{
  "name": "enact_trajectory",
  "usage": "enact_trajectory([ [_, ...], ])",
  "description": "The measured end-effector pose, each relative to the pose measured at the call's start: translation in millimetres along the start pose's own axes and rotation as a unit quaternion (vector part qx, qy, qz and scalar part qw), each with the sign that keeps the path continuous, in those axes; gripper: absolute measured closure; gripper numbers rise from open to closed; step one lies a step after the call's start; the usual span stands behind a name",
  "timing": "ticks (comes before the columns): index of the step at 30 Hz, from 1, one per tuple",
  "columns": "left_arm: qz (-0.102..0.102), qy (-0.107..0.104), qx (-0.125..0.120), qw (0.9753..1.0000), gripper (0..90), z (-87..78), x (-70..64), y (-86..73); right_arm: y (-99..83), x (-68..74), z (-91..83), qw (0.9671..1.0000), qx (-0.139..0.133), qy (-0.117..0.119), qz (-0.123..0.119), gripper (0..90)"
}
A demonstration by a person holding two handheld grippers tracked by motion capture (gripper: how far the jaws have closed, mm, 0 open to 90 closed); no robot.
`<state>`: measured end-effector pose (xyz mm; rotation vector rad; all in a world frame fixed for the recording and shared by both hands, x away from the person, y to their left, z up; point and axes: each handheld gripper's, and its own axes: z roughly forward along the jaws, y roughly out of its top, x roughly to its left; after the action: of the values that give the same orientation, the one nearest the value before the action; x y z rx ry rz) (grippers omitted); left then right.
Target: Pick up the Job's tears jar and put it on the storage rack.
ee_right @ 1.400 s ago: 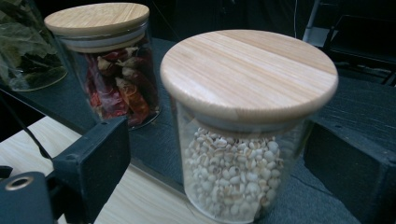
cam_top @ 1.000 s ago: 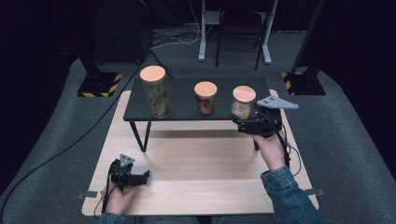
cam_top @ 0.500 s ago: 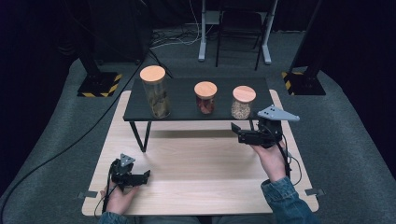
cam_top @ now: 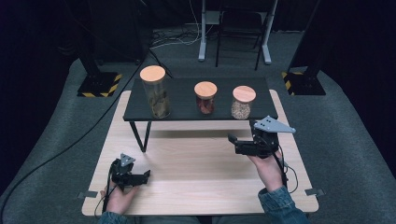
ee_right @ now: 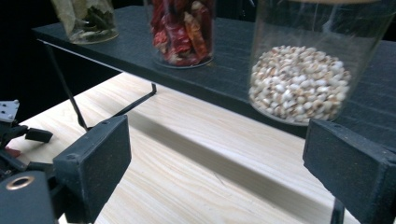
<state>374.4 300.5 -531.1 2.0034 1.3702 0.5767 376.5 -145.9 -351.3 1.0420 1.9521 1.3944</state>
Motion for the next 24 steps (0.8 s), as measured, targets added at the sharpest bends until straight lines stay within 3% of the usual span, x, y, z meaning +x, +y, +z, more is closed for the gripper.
enact_trajectory([
  [24,0.000,0.000,0.000,1.0000,0.0,0.0,0.0,0.0,-37.9,19.7,10.1,0.9999,0.001,0.012,-0.004,7.3],
])
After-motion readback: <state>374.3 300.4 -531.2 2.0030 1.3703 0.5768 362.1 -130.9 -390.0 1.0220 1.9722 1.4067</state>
